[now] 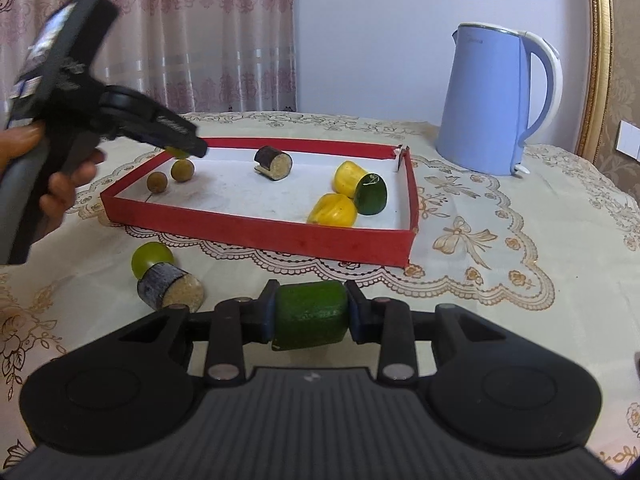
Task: Organize fruits
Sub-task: 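Carry the lime into the tray with the left gripper while right grasps a cucumber chunk, then lower the cucumber chunk into the tray and open the right gripper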
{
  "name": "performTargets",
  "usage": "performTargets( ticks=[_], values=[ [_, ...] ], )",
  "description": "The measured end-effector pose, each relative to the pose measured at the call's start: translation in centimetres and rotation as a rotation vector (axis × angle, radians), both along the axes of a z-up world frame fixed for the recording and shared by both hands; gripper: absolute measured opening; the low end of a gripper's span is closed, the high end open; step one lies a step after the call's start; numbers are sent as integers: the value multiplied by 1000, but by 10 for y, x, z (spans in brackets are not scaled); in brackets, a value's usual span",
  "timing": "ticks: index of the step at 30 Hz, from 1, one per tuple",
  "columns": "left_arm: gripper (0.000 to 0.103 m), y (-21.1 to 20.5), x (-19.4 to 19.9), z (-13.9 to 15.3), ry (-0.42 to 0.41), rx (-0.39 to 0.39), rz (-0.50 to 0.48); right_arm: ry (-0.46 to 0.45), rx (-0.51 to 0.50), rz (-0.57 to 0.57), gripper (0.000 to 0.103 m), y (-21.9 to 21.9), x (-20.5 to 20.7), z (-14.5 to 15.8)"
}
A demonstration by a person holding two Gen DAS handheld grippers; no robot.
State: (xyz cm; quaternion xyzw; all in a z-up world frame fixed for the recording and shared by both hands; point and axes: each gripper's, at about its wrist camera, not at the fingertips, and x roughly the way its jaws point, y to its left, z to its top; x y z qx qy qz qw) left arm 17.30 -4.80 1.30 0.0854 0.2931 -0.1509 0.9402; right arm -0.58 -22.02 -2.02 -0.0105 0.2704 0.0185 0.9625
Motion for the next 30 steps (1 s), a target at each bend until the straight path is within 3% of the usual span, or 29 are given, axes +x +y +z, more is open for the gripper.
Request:
performTargets(
  ticks=[9,10,12,13,14,19,30],
  values=[
    [33,-21,36,-8,25,68,60,-11,9,3,32,-1,-3,1],
    [38,-21,37,-9,31,68,66,-12,11,3,32,-1,-3,2],
    [59,-22,34,-7,20,62,66,-14,12,2,32,-1,-3,2],
    [75,-22,31,-6,5,64,66,-14,13,1,32,-1,-3,2],
    [83,-23,27,-4,-19,71,68,-14,14,1,32,0,-3,2],
    [84,-27,6,5,-93,129,75,-30,23,4,32,2,-4,6],
    [84,7,-41,11,-53,59,136,-79,45,23,32,4,16,23]
  ],
)
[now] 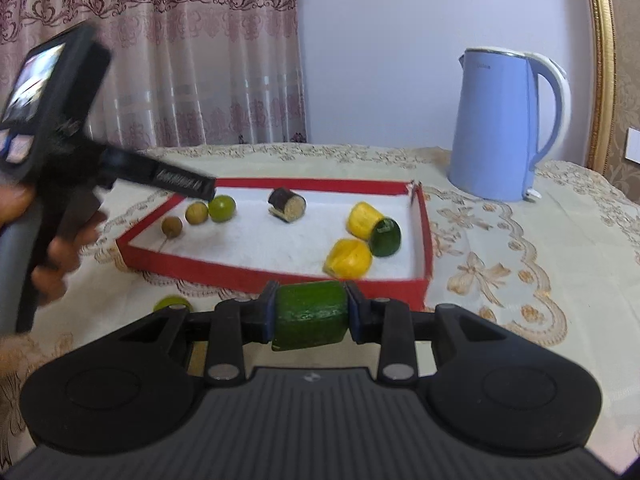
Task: Organize fruits
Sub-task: 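Lower the cucumber chunk into the tray and open the right gripper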
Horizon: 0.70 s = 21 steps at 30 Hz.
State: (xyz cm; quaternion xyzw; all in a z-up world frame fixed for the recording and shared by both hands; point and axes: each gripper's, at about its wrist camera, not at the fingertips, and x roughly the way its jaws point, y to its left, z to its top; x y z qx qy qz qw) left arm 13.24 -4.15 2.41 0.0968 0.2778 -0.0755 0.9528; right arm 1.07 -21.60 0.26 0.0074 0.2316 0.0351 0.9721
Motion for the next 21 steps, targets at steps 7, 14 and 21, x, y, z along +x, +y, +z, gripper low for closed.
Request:
performTargets(
  ticks=[7,14,21],
  values=[
    [84,29,-25,-2,-2,-49,66,-28,-7,24,32,5,22,14],
    [84,46,-50,-12,9,-82,88,-49,-10,47,32,8,37,21],
    [84,54,-67,-18,24,-107,74,-56,-41,57,32,18,58,28]
  ],
)
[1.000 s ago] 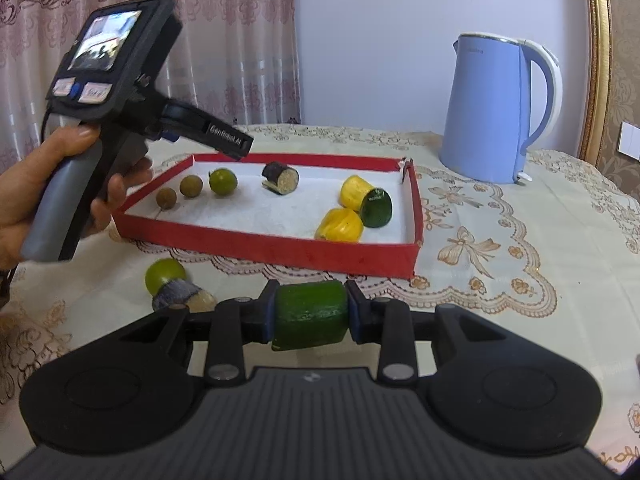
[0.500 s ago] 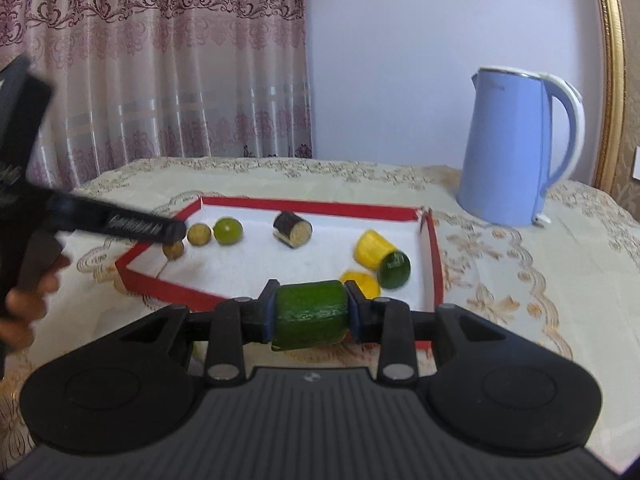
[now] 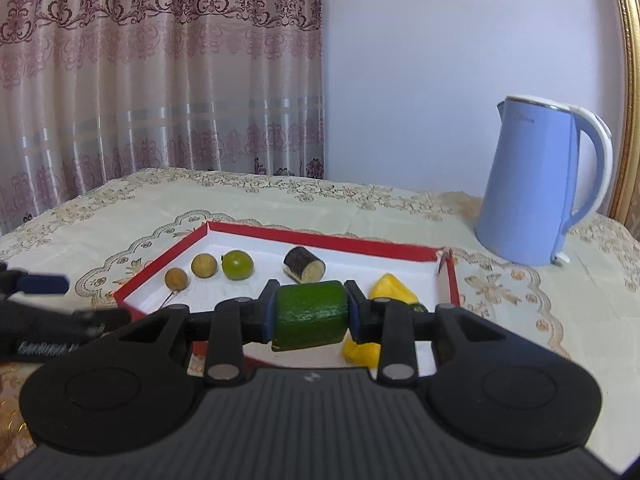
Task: Organize fruits
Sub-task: 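Lower the cucumber chunk into the tray and open the right gripper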
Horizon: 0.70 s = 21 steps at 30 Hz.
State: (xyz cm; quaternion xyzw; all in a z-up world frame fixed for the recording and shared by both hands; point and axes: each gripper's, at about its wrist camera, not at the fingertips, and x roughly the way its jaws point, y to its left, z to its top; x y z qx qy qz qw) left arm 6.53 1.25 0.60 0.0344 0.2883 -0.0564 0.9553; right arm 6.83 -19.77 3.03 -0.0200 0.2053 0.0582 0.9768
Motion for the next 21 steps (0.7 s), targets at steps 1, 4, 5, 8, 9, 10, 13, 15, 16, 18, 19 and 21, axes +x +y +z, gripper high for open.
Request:
performTargets(
  ticks=[1,4,5,8,9,10,13,15,16,18,19,21],
  values=[
    [84,0,-1,-1,4,-1,-2,2,-2,1,32,1,5,0],
    [84,1,-5,-5,12,4,-7,14,-13,-1,32,4,19,-2],
    [84,1,-7,-6,15,8,-8,17,-17,-4,32,5,24,-3],
    [84,2,-10,-9,21,15,-10,26,-13,-16,32,5,37,-5],
    [84,2,-11,-10,22,16,-10,30,-8,-20,32,5,42,-6],
    [84,2,-11,-11,24,17,-8,37,-2,-23,32,4,47,-6],
    [84,4,-11,-12,27,19,-1,56,13,-31,32,1,61,-8],
    [84,5,-11,-13,30,17,1,68,17,-41,32,-1,68,-10],
    [84,6,-11,-13,30,17,3,74,17,-46,32,-2,72,-11],
    [84,6,-11,-13,31,20,6,85,24,-54,32,-3,77,-14],
    [84,7,-11,-14,29,22,7,91,33,-58,32,-4,80,-15],
    [84,7,-11,-14,27,31,11,104,49,-62,32,-6,86,-18]
  ],
)
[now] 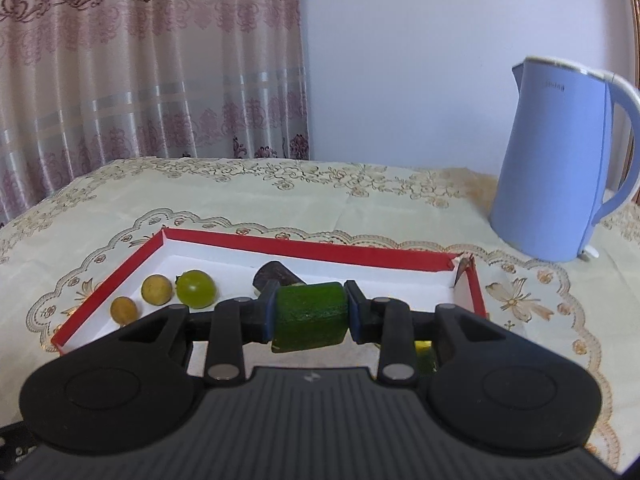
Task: Organize fruits
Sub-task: 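Lower the cucumber chunk into the tray and open the right gripper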
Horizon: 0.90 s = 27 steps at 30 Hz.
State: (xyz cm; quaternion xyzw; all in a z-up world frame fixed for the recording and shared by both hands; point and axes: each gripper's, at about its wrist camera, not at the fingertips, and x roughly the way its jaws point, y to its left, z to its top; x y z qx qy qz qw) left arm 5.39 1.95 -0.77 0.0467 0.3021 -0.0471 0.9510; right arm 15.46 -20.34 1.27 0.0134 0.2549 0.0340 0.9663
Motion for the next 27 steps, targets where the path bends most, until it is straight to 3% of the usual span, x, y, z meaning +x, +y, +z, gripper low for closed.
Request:
performTargets(
  ticks=[19,20,23,26,27],
  values=[
    [84,2,-15,2,-21,26,-16,60,62,-78,32,-10,35,-13],
    [84,2,-15,2,-21,26,-15,62,68,-82,38,-11,34,-13],
    [84,4,-15,2,-18,22,-17,53,86,-94,77,-14,27,-9],
    [84,6,-16,2,-16,8,-24,30,59,-106,90,-11,8,-1],
    [84,6,-16,2,-17,3,-29,32,50,-112,98,-9,-2,2]
  ],
)
